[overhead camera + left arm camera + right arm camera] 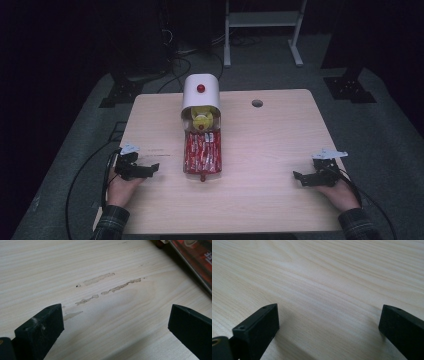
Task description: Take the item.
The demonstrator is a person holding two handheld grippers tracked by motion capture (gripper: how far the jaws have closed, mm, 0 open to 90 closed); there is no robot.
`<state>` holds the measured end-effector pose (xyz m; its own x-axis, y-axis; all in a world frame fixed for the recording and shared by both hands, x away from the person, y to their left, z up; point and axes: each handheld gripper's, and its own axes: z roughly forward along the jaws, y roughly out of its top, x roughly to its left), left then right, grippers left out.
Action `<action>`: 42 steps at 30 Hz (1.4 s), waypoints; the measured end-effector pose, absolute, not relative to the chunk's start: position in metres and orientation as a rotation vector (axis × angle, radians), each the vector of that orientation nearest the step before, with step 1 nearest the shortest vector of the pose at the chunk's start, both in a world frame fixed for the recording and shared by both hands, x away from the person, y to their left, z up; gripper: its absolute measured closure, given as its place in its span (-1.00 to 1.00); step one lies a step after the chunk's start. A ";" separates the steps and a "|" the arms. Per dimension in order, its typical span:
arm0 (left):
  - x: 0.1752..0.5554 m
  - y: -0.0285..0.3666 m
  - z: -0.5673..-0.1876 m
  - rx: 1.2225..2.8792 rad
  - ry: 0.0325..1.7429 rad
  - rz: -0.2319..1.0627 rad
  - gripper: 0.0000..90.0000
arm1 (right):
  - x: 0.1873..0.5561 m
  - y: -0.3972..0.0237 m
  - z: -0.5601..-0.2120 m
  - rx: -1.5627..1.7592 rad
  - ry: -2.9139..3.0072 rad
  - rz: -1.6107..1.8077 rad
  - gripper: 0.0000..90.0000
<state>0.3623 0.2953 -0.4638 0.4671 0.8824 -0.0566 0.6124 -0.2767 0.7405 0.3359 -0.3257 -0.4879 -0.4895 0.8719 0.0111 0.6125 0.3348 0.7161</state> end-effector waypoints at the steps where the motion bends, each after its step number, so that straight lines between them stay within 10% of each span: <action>1: 0.363 0.295 -0.463 2.008 1.243 0.479 -1.00 | 0.336 -0.326 -0.488 1.312 2.229 0.949 -0.95; 42: 0.363 0.279 -0.435 1.999 1.211 0.452 -1.00 | 0.336 -0.326 -0.488 1.312 2.229 0.948 -0.95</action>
